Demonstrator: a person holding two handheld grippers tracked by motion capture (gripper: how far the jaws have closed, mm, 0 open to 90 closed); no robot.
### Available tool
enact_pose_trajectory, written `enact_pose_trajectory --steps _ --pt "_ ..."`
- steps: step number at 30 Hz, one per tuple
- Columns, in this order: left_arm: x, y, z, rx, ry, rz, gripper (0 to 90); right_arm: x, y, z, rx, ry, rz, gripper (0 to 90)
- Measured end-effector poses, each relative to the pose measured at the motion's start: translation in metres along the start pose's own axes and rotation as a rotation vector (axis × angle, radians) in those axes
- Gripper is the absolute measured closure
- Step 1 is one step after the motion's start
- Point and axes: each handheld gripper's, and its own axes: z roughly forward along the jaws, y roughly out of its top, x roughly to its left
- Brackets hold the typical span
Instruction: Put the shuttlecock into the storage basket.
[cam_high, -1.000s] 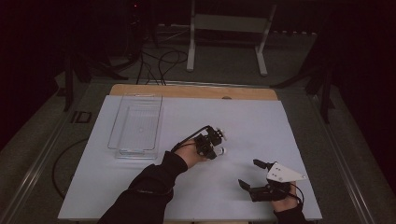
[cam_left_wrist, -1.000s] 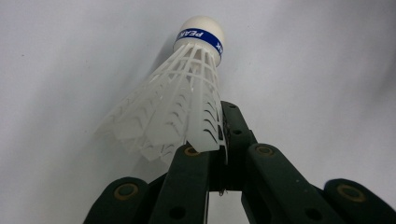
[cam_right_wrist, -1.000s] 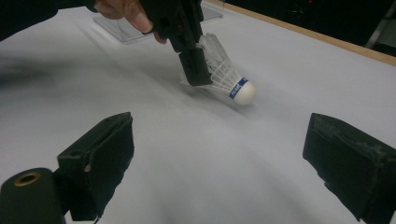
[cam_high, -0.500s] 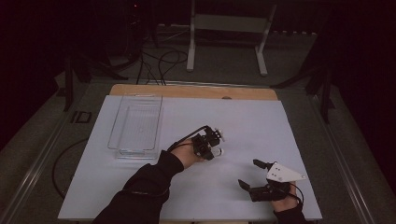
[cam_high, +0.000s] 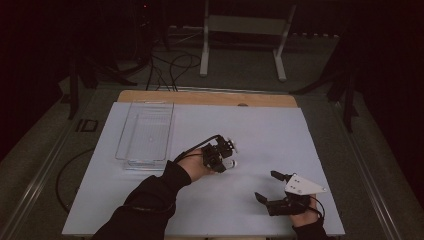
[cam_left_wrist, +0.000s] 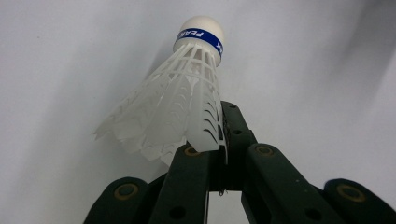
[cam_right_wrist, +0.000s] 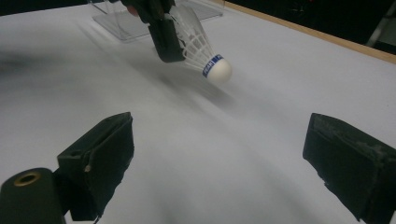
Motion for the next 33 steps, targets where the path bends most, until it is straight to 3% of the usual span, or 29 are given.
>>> enact_pose_trajectory --steps 33 --pt "0.003 -0.028 -0.035 -0.001 0.029 0.009 90.0 0.0 0.0 0.0 0.001 -0.002 0.002 8.8"
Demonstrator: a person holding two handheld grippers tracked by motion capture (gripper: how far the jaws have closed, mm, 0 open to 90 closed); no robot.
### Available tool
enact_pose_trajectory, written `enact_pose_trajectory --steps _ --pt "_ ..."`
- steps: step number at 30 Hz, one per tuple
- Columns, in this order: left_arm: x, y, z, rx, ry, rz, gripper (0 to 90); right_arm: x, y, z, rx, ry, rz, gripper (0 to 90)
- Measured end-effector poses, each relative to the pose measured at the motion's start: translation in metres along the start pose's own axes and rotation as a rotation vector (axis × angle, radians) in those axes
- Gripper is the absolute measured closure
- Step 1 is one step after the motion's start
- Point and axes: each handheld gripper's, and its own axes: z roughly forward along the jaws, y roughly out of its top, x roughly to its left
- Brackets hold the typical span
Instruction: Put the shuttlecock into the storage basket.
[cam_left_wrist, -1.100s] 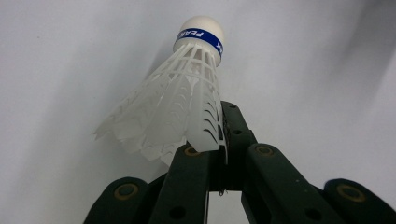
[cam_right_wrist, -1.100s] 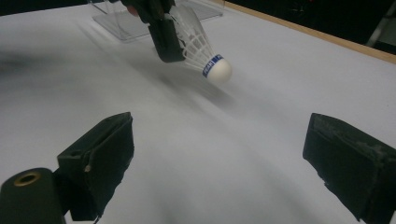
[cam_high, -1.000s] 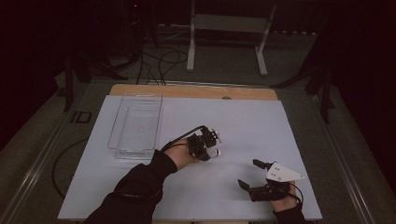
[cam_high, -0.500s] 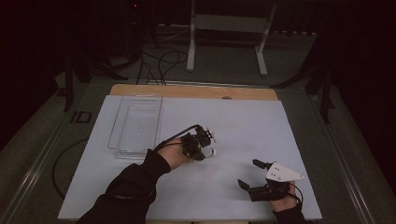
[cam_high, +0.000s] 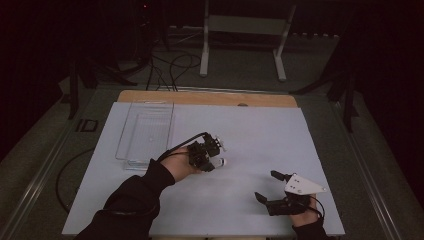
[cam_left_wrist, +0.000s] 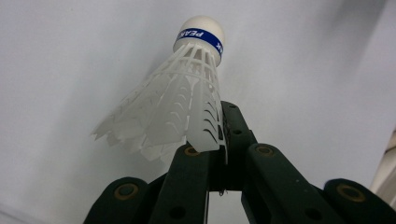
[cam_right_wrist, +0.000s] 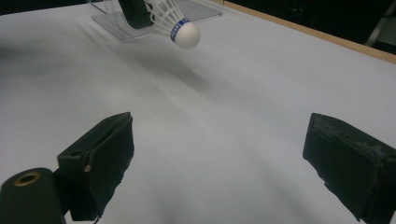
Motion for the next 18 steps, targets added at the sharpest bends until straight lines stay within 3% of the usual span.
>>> enact_pose_trajectory --steps 18 --pt "0.006 -0.016 -0.029 -0.02 0.013 -0.008 90.0 0.001 0.0 0.0 0.0 -0.003 -0.004 8.8"
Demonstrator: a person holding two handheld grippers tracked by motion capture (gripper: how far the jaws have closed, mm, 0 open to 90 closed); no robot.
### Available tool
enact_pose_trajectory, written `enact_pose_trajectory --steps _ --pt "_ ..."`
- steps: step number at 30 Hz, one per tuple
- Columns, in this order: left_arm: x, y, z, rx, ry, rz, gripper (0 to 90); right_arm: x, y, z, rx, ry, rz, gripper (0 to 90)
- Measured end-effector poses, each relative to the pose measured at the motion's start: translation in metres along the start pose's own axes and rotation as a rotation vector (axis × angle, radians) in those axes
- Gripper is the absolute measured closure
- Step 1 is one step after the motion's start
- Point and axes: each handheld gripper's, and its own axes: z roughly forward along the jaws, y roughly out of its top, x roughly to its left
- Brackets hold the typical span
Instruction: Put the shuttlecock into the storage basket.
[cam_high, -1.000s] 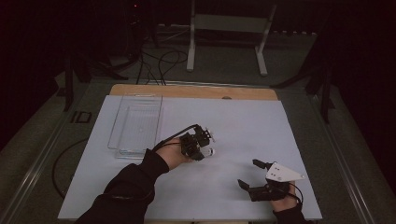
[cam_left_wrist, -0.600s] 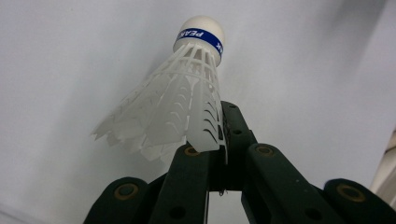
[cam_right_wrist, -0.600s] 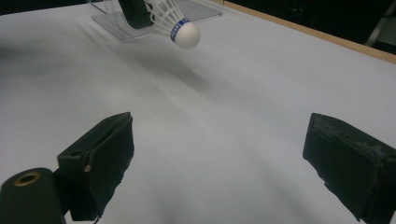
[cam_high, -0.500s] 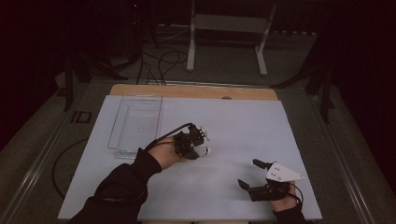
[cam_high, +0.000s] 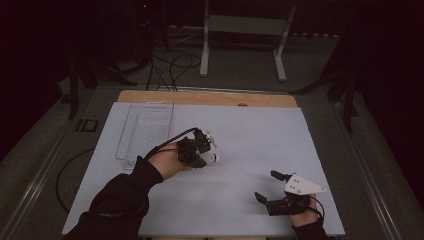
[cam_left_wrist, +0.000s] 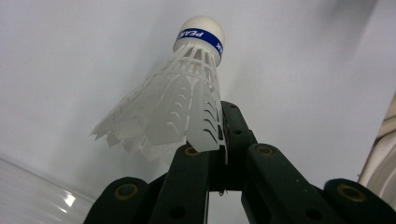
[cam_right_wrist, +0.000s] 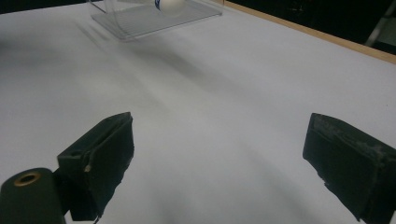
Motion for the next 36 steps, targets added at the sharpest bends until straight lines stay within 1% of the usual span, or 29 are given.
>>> enact_pose_trajectory --steps 1,3,4,6,8,10,11,13,14,15,16,18,20,23,24,25,26,28,36 --pt "0.0 -0.001 -0.001 0.003 0.006 0.001 90.0 0.0 0.0 0.0 0.0 -0.001 0.001 8.8" --pt "0.001 -0.003 -0.004 0.0 0.002 -0.003 90.0 0.0 0.0 0.0 0.0 0.0 0.001 8.8" --pt "0.001 -0.003 -0.005 0.007 0.011 0.002 90.0 0.0 0.0 0.0 -0.002 -0.001 0.001 8.8" --pt "0.002 -0.005 -0.009 0.0 0.011 -0.002 90.0 0.0 0.0 0.0 -0.002 0.0 0.0 8.8" --pt "0.003 -0.006 -0.012 -0.002 0.028 -0.002 90.0 0.0 0.0 0.0 0.001 -0.001 -0.002 8.8" --pt "0.004 -0.007 -0.015 -0.008 0.022 -0.002 90.0 0.0 0.0 0.0 0.0 0.0 -0.004 8.8" --pt "0.004 -0.007 -0.017 -0.006 0.029 0.002 90.0 0.0 0.0 0.0 0.001 -0.002 -0.004 8.8" --pt "0.005 -0.008 -0.02 -0.009 0.026 0.001 90.0 0.0 0.0 0.0 -0.002 0.0 0.001 8.8" --pt "0.005 -0.009 -0.022 -0.009 0.034 -0.001 90.0 0.0 0.0 0.0 0.0 -0.001 0.0 8.8" --pt "0.005 -0.009 -0.022 -0.009 0.034 -0.001 90.0 0.0 0.0 0.0 0.0 -0.001 0.0 8.8" --pt "0.006 -0.01 -0.025 -0.01 0.025 -0.001 90.0 0.0 0.0 0.0 0.001 0.0 0.0 8.8" --pt "0.007 -0.012 -0.028 -0.007 0.032 0.001 90.0 0.0 0.0 0.0 0.002 0.0 -0.004 8.8" --pt "0.008 -0.013 -0.029 -0.008 0.03 0.003 90.0 0.0 0.0 0.0 0.001 0.001 -0.003 8.8" --pt "0.01 -0.017 -0.036 0.001 0.027 0.004 90.0 0.0 0.0 0.0 0.002 0.0 -0.002 8.8" --pt "0.011 -0.019 -0.037 0.005 0.035 0.006 90.0 0.0 0.0 0.0 0.002 0.0 -0.002 8.8" --pt "0.011 -0.02 -0.038 0.009 0.034 0.006 90.0 0.0 0.0 0.001 0.003 0.0 -0.003 8.8" --pt "0.012 -0.021 -0.039 0.009 0.027 0.004 90.0 0.0 0.0 0.001 0.004 0.0 -0.003 8.8" --pt "0.013 -0.025 -0.042 0.016 0.043 -0.002 90.0 0.0 0.0 0.001 0.005 0.001 -0.003 8.8" --pt "0.02 -0.034 -0.051 0.012 0.054 -0.018 90.0 0.0 0.0 0.001 0.007 0.002 -0.002 8.8"
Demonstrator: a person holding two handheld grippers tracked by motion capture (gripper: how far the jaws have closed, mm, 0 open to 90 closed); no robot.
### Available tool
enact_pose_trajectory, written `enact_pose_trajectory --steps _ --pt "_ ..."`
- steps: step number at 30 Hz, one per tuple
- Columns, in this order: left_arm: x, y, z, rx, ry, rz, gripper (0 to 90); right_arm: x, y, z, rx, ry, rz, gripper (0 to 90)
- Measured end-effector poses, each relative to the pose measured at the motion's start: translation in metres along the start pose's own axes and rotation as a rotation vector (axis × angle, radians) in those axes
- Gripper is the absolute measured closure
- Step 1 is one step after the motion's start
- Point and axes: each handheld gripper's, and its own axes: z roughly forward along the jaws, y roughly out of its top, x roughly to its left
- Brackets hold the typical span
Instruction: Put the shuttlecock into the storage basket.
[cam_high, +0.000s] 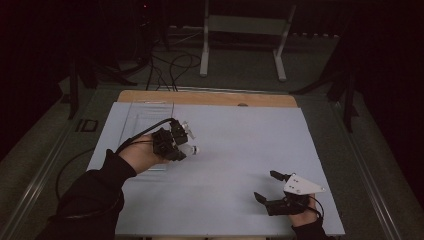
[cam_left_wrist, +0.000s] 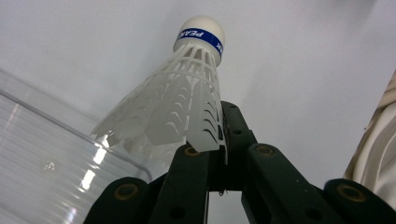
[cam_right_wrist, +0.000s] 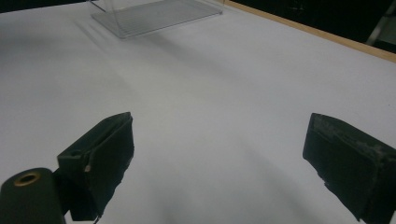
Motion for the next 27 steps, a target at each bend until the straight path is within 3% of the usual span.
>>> enact_pose_trajectory --steps 13,27 --pt "0.009 -0.013 -0.012 0.003 0.027 -0.018 90.0 0.001 0.0 -0.001 -0.016 0.011 0.004 8.7" --pt "0.029 -0.042 -0.02 -0.003 0.048 -0.055 90.0 0.001 0.001 -0.002 -0.026 0.021 0.001 8.8"
